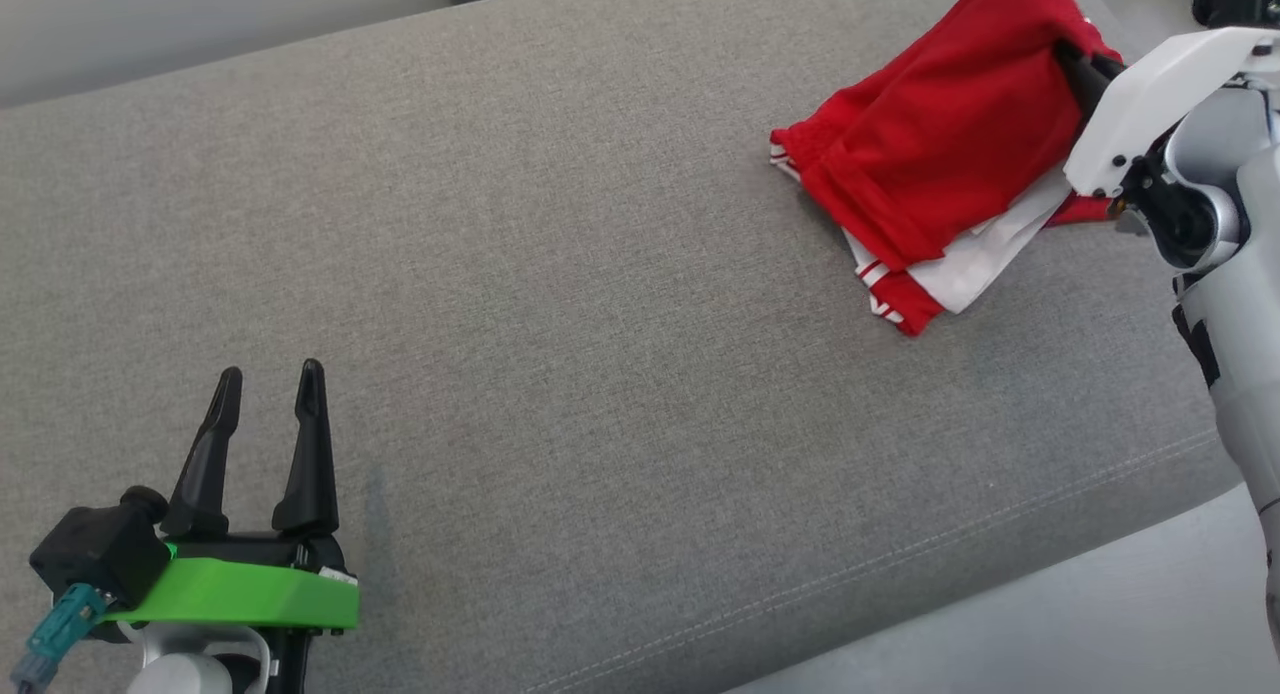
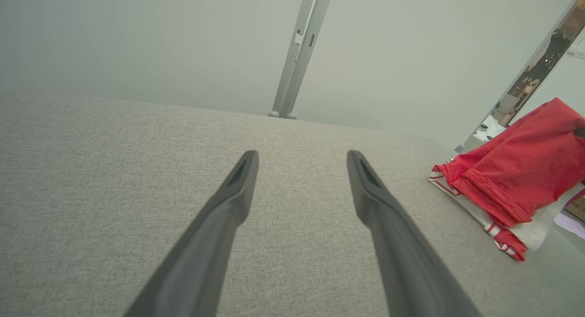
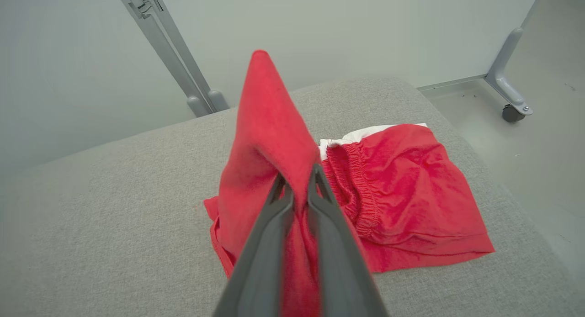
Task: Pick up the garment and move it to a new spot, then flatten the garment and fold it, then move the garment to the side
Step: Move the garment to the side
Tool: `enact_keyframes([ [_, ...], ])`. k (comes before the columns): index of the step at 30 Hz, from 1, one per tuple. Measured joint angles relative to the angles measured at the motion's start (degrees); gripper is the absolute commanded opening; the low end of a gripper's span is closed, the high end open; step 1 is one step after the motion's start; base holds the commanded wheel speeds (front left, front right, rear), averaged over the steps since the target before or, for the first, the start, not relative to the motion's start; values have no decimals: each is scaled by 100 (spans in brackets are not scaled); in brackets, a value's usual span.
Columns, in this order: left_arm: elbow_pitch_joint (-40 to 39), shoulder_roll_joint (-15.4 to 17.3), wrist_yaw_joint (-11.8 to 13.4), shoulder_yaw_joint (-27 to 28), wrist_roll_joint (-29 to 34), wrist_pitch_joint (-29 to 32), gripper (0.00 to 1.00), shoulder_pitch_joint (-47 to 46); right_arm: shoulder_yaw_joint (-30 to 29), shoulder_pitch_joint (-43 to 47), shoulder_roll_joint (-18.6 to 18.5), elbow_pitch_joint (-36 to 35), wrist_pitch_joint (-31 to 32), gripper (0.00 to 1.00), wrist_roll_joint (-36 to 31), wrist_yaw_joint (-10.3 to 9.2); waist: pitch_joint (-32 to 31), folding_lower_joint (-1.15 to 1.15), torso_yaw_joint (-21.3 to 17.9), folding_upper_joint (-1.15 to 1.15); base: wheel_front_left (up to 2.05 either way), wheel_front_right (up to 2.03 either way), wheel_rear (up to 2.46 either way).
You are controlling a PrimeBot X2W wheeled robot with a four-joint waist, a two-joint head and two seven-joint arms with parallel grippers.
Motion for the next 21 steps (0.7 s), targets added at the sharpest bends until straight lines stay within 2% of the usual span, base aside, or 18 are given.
enact_keyframes([
  [9, -272, 187, 76, 19, 79, 174, 100, -144, -433, -506, -279, 366, -197, 0, -210, -1, 430, 0, 42, 0, 0, 0, 0],
  [21, -611, 427, 178, 27, 172, 441, 100, -314, -1312, -902, -776, 1180, -887, 0, -750, -1, 1001, 0, 199, 0, 0, 0, 0],
])
